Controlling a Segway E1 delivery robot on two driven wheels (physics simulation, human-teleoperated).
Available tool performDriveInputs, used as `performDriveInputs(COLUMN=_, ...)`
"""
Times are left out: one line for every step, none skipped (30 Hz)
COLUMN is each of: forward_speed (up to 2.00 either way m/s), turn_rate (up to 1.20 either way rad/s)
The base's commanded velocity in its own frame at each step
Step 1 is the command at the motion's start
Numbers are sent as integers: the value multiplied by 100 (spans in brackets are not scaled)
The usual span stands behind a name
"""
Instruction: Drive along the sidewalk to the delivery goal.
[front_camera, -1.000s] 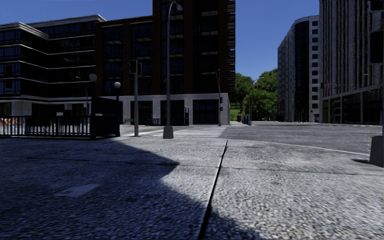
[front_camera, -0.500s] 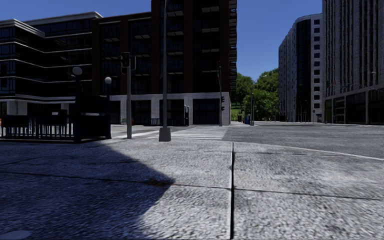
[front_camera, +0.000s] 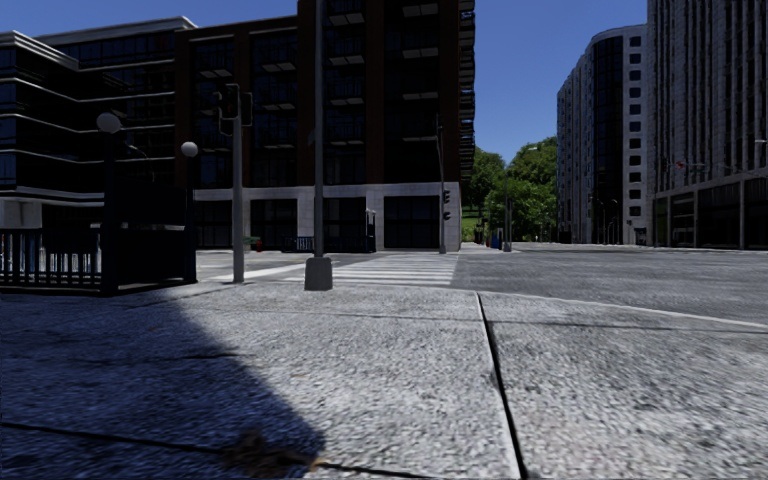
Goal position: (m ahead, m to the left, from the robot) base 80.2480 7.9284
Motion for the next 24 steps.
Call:
performDriveInputs(forward_speed=200, turn_rate=0)
performDriveInputs(forward_speed=200, turn_rate=0)
performDriveInputs(forward_speed=200, turn_rate=0)
performDriveInputs(forward_speed=200, turn_rate=0)
performDriveInputs(forward_speed=200, turn_rate=0)
performDriveInputs(forward_speed=200, turn_rate=0)
performDriveInputs(forward_speed=200, turn_rate=0)
performDriveInputs(forward_speed=200, turn_rate=0)
performDriveInputs(forward_speed=200, turn_rate=0)
performDriveInputs(forward_speed=200, turn_rate=0)
performDriveInputs(forward_speed=200, turn_rate=0)
performDriveInputs(forward_speed=200, turn_rate=0)
performDriveInputs(forward_speed=200, turn_rate=0)
performDriveInputs(forward_speed=200, turn_rate=0)
performDriveInputs(forward_speed=200, turn_rate=0)
performDriveInputs(forward_speed=200, turn_rate=0)
performDriveInputs(forward_speed=200, turn_rate=0)
performDriveInputs(forward_speed=200, turn_rate=0)
performDriveInputs(forward_speed=200, turn_rate=0)
performDriveInputs(forward_speed=200, turn_rate=0)
performDriveInputs(forward_speed=200, turn_rate=0)
performDriveInputs(forward_speed=200, turn_rate=0)
performDriveInputs(forward_speed=200, turn_rate=0)
performDriveInputs(forward_speed=200, turn_rate=0)
